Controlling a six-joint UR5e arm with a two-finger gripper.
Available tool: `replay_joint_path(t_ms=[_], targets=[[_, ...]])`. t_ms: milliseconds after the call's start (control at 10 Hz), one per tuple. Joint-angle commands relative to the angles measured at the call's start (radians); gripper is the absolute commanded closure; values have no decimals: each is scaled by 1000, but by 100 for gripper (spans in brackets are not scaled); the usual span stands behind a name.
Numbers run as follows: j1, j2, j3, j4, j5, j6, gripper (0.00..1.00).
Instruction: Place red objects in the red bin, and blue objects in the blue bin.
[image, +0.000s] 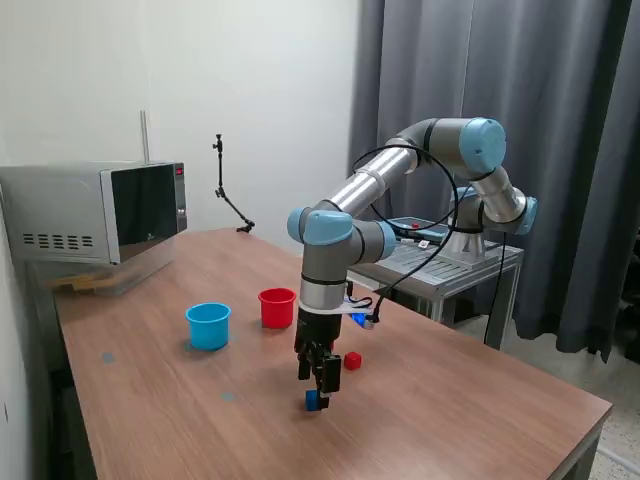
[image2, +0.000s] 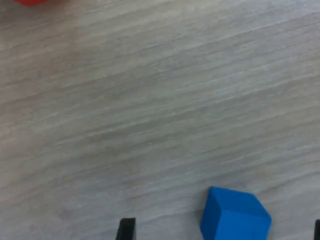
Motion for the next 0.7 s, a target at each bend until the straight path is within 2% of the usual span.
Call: replay_joint_path(t_ms=[0,600], targets=[[0,0,-1,-2,2,0,0],[0,9,-1,0,8,-2,0]])
